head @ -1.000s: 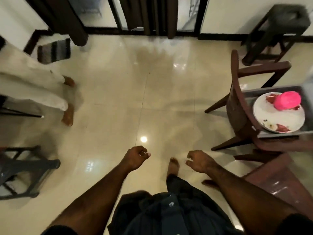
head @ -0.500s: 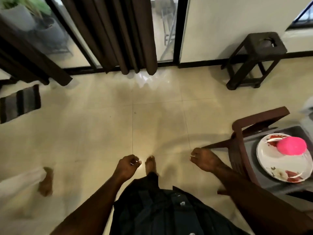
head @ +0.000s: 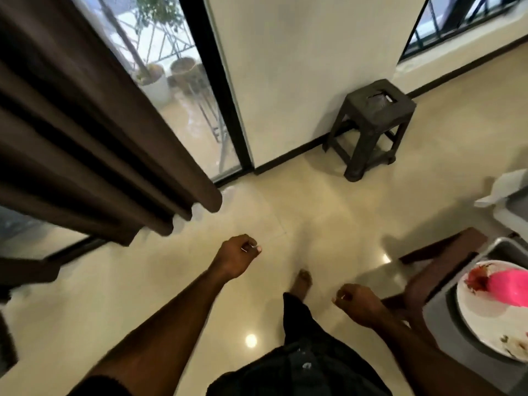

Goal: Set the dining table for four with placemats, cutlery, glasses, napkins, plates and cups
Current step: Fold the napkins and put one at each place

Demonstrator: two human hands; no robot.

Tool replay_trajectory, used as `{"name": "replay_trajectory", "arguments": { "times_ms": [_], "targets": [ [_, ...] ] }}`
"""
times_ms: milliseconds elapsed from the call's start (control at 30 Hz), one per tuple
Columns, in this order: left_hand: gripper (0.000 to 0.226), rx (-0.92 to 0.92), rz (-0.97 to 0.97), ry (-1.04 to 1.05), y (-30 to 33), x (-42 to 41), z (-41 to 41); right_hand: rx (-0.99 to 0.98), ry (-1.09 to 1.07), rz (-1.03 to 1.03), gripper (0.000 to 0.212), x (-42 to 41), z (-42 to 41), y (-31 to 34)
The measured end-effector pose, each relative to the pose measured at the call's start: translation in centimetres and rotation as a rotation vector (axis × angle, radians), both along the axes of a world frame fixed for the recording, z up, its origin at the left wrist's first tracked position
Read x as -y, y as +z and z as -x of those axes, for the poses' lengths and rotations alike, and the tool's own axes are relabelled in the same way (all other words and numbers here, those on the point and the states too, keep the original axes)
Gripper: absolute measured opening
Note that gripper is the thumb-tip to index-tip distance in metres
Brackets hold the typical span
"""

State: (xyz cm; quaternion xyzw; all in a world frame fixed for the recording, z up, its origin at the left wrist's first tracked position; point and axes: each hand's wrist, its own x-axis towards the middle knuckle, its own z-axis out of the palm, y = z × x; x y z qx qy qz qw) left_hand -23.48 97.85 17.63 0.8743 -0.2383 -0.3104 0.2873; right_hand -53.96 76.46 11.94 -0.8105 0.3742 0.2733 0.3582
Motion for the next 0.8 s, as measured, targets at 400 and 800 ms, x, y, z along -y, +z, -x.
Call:
{"name": "replay_trajectory", "arguments": {
  "times_ms": [400,800],
  "targets": [
    [0.02,-0.025,-0.154,-0.212,-0.1,19.9,-16.9,0.13,-0.242,0.077,0.035,25.2,-19.0,6.3],
    [0.023,0.007,-0.071,-0.921,-0.6,55.8,-20.7,0.149,-0.877,0.1,0.027,33.7,-17.1,4.0]
  ]
}}
